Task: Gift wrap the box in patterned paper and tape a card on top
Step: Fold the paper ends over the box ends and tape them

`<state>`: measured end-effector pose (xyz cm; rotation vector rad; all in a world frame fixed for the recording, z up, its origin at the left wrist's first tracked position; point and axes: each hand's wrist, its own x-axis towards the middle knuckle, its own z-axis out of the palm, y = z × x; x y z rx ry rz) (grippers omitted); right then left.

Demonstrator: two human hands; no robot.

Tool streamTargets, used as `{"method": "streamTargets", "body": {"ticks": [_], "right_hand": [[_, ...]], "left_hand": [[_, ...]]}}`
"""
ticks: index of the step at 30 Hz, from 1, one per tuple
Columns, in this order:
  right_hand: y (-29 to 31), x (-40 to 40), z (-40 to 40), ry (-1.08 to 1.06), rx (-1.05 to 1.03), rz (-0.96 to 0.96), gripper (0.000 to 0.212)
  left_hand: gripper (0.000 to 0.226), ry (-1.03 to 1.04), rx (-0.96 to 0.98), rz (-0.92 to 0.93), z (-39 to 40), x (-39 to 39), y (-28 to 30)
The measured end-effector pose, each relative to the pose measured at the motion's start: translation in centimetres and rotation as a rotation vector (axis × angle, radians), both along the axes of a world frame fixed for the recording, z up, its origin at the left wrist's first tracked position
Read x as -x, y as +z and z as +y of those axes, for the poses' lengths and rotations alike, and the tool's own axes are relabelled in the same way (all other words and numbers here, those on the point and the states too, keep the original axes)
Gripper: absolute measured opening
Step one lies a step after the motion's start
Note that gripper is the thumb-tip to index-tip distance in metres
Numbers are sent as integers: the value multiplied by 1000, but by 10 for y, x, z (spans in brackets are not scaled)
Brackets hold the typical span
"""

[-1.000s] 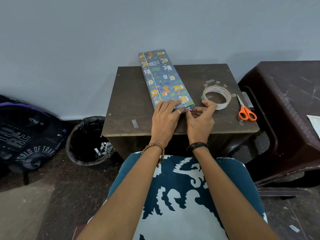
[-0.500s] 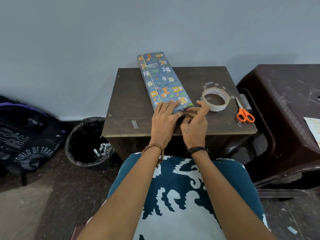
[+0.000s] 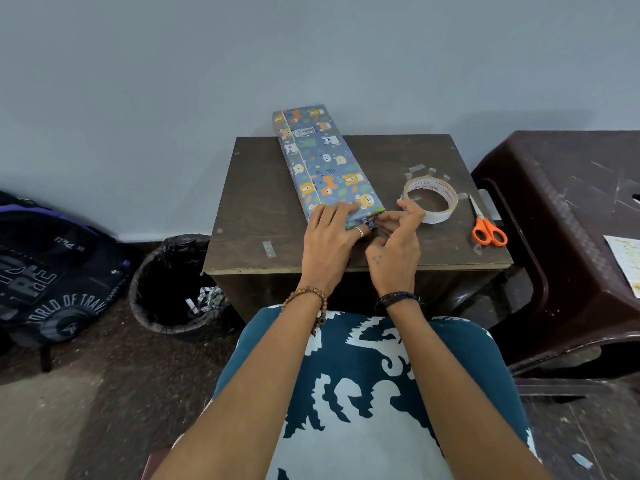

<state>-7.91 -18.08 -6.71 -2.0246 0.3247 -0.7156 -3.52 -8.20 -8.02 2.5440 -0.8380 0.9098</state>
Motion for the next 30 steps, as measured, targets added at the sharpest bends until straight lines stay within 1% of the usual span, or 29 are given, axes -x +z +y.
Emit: {"method": "streamTargets", "body": {"ticks": [3,7,10,15,18,25,27,30], "right_hand": [[0,-1,-1,5,-30,2,61],[2,0,-2,24,-32,9,63],[4,0,-2,46,-45,8,67],[6,1,-2,56,-62,26,70],[7,2,-5,33,-50,19,71],[20,-2,-21,-191,-86,-53,56],[22,-5,-28,-229,-22,-28,50],[19,-9,-39,-288,127,29,39]], "left_hand": [[15,-5,6,-20,0,-1,0],[30,1,-14,-43,-1,1,0],[26,10,-23,-71,-3,0,-2],[33,53,-93,-46,-4,0,-2],[33,57,-95,-47,-5,0,-1],[37,50,-106,-28,-4,1,0],[42,57,-111,-2,-4,2,2],[45,72,-115,16,-4,4,2]]}}
